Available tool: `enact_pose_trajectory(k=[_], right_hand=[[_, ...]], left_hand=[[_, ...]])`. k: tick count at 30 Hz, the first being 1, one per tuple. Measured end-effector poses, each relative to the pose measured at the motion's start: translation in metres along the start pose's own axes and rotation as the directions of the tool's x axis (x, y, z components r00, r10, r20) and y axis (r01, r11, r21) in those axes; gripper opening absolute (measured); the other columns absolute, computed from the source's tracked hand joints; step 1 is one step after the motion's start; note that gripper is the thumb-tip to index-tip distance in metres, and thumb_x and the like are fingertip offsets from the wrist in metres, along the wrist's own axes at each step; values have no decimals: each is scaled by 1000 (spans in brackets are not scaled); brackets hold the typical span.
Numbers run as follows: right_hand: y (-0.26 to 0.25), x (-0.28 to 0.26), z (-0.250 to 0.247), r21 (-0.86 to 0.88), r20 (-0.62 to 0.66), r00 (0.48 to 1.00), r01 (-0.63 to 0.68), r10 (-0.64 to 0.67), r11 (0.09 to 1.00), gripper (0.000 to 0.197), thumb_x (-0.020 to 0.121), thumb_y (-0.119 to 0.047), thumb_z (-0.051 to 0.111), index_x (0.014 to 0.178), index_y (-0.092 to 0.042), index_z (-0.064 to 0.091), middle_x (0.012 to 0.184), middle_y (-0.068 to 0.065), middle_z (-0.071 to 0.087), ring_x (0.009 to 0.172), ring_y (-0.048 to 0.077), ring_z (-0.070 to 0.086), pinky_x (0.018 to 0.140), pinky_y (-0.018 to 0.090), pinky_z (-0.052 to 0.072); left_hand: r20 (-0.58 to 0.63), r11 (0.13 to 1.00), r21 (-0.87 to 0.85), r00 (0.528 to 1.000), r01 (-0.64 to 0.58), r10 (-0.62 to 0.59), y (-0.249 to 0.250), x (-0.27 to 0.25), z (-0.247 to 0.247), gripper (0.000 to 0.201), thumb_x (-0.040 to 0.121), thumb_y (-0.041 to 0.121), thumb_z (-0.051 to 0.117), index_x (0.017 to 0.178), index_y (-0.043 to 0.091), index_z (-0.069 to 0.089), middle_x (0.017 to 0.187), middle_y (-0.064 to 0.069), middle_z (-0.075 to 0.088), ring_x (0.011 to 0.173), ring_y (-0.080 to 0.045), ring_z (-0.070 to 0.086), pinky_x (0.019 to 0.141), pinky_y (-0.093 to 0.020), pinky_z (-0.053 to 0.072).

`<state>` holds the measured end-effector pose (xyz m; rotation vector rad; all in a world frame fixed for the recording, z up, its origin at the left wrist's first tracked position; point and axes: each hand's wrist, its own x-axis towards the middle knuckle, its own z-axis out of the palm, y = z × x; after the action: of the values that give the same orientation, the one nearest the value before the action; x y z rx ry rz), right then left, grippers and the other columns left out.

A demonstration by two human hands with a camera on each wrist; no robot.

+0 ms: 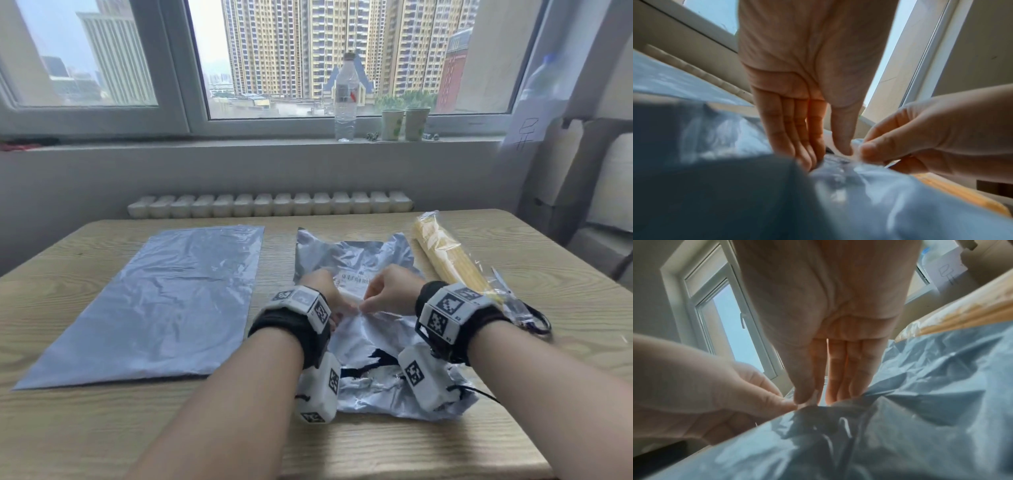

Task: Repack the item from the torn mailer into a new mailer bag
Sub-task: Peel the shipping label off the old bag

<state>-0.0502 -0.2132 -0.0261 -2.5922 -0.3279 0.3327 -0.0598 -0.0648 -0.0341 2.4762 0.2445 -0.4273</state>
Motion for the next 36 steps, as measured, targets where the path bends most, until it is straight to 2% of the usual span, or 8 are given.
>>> enact_pose_trajectory(k=[2,6,14,20,24,26,31,36], right_hand=[[4,3,2,8,10,1000,-6,6,1000,14,80,-28,73,68,-24,68,73,-4,70,67,8,63,57,19,49],[11,11,4,33,6,1000,-21,21,999,15,80,-26,72,66,-23,70,75,-3,70,74,12,65,66,25,53],[18,21,6,82,18,999,-38,37,996,14,79,-23,75,66,-23,70,78,-1,72,79,14,68,77,30,57],[23,22,7,219,46,998,-56,47,974,11,79,-18,75,69,-17,72,76,4,73,71,14,66,78,29,57],[20,25,2,275,119,989,-116,86,954,43,82,-48,68,81,-5,74,76,7,72,68,16,66,76,30,58],[16,25,3,204,133,988,-106,79,973,47,81,-56,63,75,-11,71,67,2,69,62,13,63,66,26,55],[13,28,17,142,75,994,-86,76,986,17,79,-31,76,72,-16,70,72,0,65,71,13,61,75,32,56],[19,33,19,243,66,995,-83,69,966,19,77,-25,78,64,-19,65,69,0,64,70,14,60,72,32,53]], left_hand=[[-18,1000,-6,1000,14,-14,-3,5,6,66,67,44,84,112,1,64,96,-12,73,89,-24,73,80,-37,60],[-28,997,74,1000,6,-4,0,10,4,62,69,51,80,105,4,65,75,-4,71,63,-18,65,74,-29,60],[-6,977,214,1000,-17,19,-7,20,9,62,65,54,82,102,6,67,91,-5,71,89,-20,69,71,-26,51],[-4,976,218,1000,-30,31,-13,23,9,58,63,49,85,101,9,66,97,-5,74,77,-17,63,72,-27,52],[10,982,184,1000,-31,30,-14,25,8,52,63,47,86,93,11,63,90,-4,72,75,-18,63,70,-27,52],[13,988,154,1000,-29,27,-15,27,8,55,63,48,86,95,9,64,88,-5,71,77,-20,65,74,-29,55],[-17,989,143,999,-41,43,-16,28,9,54,65,48,83,96,6,68,95,-7,74,75,-19,65,68,-28,53],[-7,988,148,999,-44,45,-17,27,7,55,62,46,87,96,6,69,92,-7,75,80,-21,69,75,-30,56]])
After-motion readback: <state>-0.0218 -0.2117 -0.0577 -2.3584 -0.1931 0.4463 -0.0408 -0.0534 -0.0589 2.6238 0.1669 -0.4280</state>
